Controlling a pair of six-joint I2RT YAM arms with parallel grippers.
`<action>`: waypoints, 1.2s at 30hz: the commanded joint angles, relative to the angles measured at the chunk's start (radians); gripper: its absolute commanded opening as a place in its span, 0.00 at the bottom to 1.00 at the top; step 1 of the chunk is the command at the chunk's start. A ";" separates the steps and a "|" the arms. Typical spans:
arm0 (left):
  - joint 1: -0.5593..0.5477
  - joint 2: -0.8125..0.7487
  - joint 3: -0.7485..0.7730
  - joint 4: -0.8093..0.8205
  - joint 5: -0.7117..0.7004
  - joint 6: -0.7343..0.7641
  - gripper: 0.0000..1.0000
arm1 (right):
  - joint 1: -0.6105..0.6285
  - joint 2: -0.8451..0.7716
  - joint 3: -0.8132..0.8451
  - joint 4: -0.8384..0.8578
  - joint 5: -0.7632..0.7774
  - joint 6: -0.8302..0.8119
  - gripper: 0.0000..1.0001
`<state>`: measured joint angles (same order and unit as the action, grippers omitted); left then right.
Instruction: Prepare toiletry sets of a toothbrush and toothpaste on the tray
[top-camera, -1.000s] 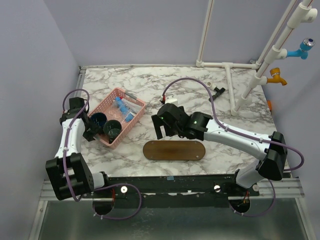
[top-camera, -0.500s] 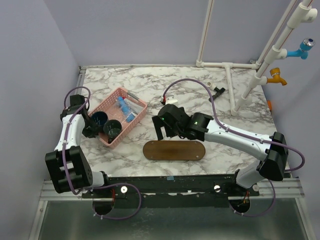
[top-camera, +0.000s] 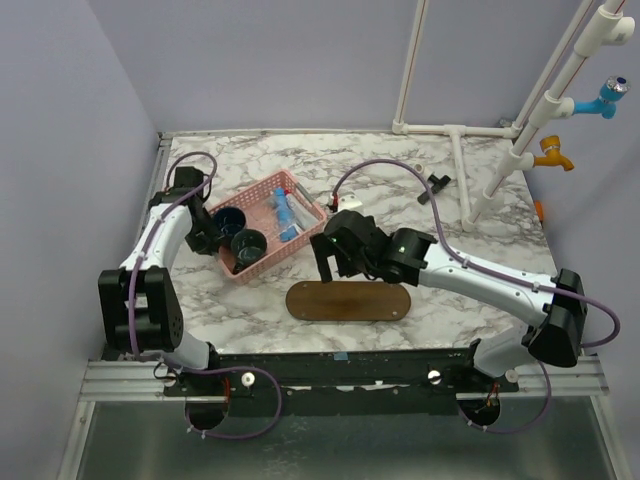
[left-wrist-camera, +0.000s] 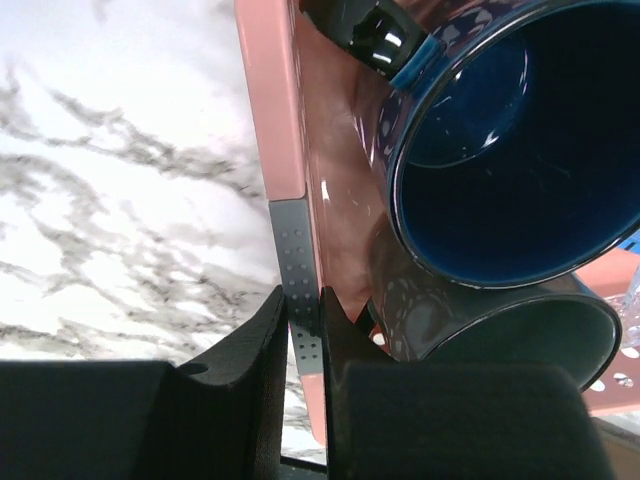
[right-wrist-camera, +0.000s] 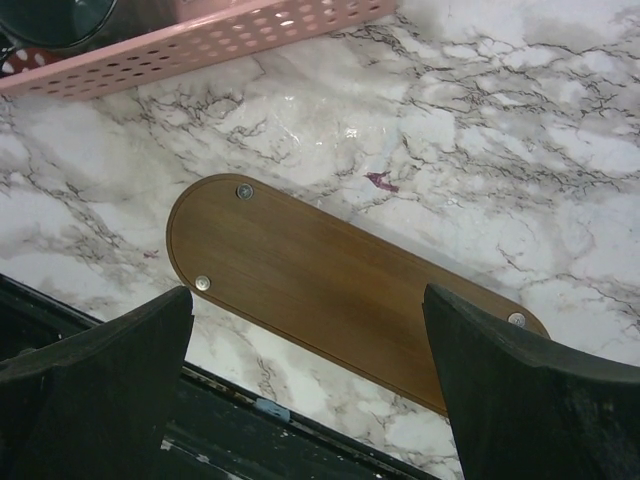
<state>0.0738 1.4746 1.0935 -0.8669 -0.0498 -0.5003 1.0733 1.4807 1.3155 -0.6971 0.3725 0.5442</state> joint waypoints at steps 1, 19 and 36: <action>-0.071 0.067 0.135 -0.007 0.049 0.066 0.00 | -0.004 -0.073 -0.032 0.013 -0.043 -0.048 1.00; -0.268 0.237 0.413 0.020 0.230 0.177 0.00 | -0.007 -0.211 -0.082 -0.053 -0.085 -0.078 1.00; -0.395 0.406 0.585 0.031 0.272 0.045 0.00 | -0.007 -0.264 -0.105 -0.137 -0.053 0.016 1.00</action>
<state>-0.3016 1.8912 1.6283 -0.8738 0.1486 -0.3836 1.0714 1.2373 1.2251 -0.7845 0.3050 0.5285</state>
